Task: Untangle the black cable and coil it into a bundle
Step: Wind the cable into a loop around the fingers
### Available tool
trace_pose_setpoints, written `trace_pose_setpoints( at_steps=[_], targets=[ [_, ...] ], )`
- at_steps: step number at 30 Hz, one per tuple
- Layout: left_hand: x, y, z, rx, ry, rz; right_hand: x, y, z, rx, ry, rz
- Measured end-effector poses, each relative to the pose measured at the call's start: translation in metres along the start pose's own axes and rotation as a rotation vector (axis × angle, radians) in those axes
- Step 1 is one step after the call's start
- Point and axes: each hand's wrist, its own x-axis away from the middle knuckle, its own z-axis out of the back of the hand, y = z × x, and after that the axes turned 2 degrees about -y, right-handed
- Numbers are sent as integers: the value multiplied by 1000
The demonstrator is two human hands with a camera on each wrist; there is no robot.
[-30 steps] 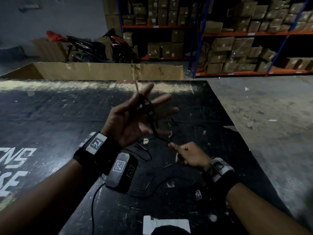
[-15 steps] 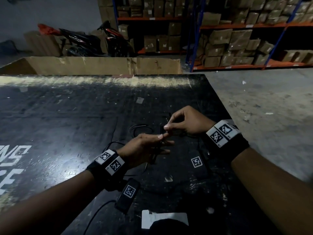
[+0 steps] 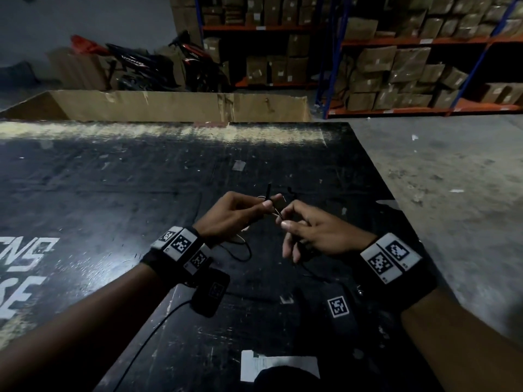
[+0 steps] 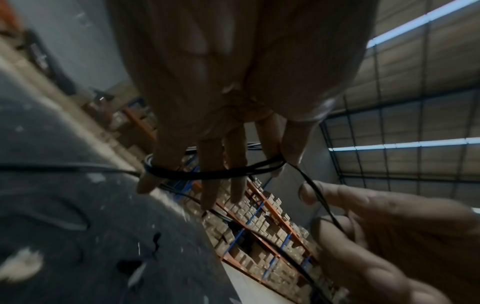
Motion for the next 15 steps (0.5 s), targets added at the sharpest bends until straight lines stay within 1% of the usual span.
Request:
trace_pose_setpoints(
  at_steps=[2, 3, 5, 7, 9, 11, 13, 15],
  targets=[
    [1, 1, 10, -222, 0, -27, 0, 3, -3, 30, 4, 5],
    [1, 4, 13, -287, 5, -45, -2, 6, -4, 41, 5, 7],
    [3, 12, 19, -331, 11, -76, -4, 10, -5, 12, -17, 27],
    [5, 22, 23, -332, -13, -107, -4, 13, -6, -31, -61, 63],
    [6, 32, 31, -225, -27, -105, -3, 19, -9, -119, -106, 39],
    [5, 38, 41, -100, 24, -84, -1, 26, -17, -179, -144, 9],
    [4, 41, 49, 62, 50, -81, -1, 33, -26, -185, -158, 53],
    [2, 40, 51, 302, 59, -70, -4, 40, -37, -240, -144, 93]
  ],
)
